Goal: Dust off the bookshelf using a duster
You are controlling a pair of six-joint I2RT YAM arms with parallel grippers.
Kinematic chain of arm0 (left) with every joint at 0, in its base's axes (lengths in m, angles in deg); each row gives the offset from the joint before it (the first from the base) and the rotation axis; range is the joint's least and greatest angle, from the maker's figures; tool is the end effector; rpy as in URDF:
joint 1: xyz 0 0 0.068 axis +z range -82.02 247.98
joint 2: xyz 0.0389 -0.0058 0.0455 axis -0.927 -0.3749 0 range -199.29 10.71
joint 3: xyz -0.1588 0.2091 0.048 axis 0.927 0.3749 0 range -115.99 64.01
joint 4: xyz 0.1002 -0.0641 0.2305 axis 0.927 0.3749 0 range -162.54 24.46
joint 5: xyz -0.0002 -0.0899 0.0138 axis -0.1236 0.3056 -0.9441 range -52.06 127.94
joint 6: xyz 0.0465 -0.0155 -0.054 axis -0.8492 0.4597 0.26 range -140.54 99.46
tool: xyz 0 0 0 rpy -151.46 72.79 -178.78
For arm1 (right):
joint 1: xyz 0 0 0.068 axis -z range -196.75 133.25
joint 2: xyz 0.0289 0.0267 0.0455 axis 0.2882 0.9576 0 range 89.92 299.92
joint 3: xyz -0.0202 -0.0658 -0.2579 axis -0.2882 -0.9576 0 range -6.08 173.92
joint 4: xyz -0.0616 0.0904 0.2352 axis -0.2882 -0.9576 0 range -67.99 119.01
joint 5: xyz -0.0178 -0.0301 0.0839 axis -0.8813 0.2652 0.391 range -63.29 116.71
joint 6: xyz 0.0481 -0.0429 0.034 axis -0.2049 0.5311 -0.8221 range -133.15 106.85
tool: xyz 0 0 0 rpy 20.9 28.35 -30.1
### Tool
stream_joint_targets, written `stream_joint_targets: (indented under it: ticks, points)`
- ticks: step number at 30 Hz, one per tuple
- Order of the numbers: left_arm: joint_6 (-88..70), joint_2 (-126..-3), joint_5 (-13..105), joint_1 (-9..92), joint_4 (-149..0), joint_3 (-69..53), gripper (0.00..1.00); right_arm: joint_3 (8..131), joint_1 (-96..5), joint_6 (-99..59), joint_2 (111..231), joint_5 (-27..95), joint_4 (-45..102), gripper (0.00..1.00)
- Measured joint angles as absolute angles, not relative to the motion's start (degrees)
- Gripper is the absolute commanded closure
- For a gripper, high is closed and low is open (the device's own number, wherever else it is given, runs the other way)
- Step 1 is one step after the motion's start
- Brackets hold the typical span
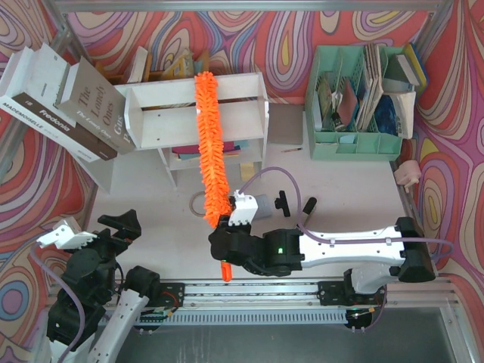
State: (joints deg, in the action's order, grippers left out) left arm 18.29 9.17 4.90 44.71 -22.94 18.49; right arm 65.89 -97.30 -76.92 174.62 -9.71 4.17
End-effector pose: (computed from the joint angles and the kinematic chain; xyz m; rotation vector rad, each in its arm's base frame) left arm 0.0310 0.0227 0.3200 -0.6455 1.5339 -0.3429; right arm 0.0919 0.3329 0.3005 0.0310 2.1884 0.7947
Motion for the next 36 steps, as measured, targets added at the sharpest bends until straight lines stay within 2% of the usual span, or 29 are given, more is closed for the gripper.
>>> stream_joint_targets:
  ticks: [8,21,36]
  points:
    - [18.29,9.2,4.9,44.71,-22.94,18.49,0.02,59.96,-97.41,-83.98,166.71,-11.94,-0.4,1.0]
    - [18.29,9.17,4.9,44.71,-22.94,18.49,0.01,64.71,-97.81,-80.5,174.97,-8.79,2.4,1.0]
    - [18.29,9.17,4.9,44.71,-22.96,18.49,0.02,59.42,-97.76,-87.52,166.08,-12.97,-2.76,1.0]
